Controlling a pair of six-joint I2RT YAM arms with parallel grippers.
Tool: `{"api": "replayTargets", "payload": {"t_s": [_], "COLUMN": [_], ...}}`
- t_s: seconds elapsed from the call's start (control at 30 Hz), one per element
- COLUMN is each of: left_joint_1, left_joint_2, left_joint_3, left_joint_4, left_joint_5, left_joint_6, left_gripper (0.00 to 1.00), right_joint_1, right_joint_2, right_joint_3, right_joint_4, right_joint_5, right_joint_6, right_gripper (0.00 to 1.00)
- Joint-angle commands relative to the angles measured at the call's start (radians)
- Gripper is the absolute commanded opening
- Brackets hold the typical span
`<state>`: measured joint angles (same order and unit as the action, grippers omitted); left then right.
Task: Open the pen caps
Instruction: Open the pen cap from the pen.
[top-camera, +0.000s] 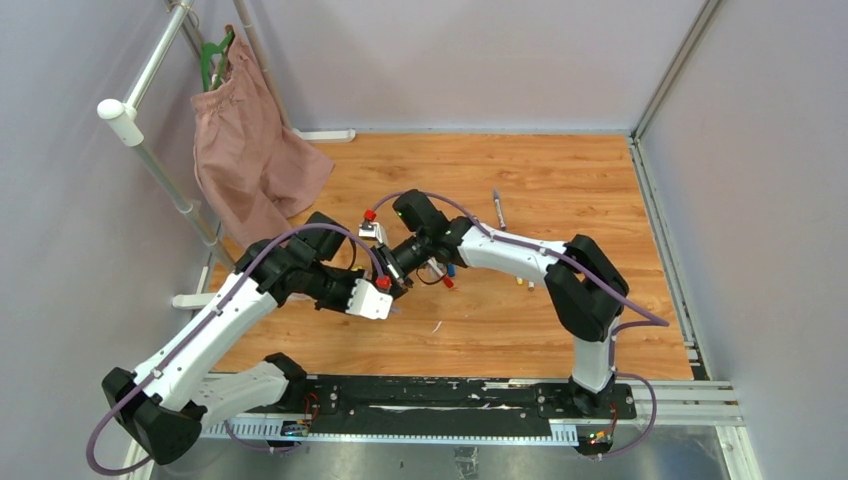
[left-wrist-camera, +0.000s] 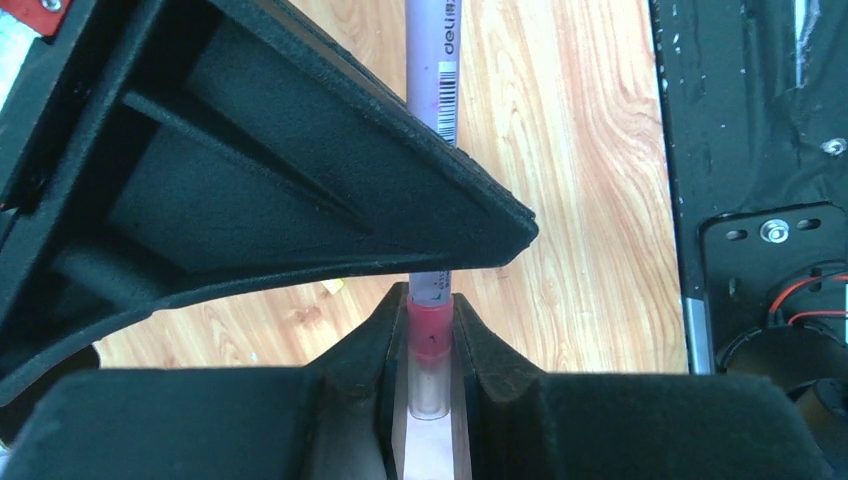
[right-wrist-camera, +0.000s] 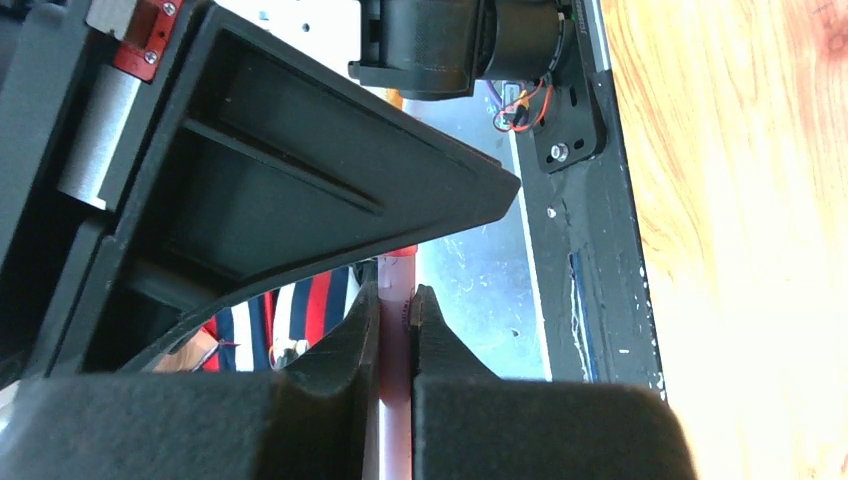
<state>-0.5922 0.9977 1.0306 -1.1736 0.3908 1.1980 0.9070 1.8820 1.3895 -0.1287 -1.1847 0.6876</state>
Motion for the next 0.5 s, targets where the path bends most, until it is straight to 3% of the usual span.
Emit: {"api": "replayTargets", "payload": {"t_s": [0.0, 0.2, 0.47], "left_joint_1": [-0.003, 0.033, 0.095], "left_joint_2": [0.01, 0.055, 0.161], "left_joint_3": [0.013, -0.049, -0.043], "left_joint_4": [-0.005, 0.001, 0.088], "left_joint_5": [-0.086, -0.201, -0.305], "left_joint_6": [0.031, 0.141, 0.16], "left_gripper": [0.0, 0.0, 0.0], "right_joint_1": [-0.022, -0.078, -0.115], "right_joint_2": [-0.083, -0.21, -0.334], "right_joint_3": [-0.13, -0.331, -0.461], "right_joint_4": [-0.032, -0.079, -0.224], "right_joint_5": [0.027, 0.044, 0.086], "right_joint_6": [-0.016, -0.061, -0.157], "right_gripper": [0.0, 0.0, 0.0]}}
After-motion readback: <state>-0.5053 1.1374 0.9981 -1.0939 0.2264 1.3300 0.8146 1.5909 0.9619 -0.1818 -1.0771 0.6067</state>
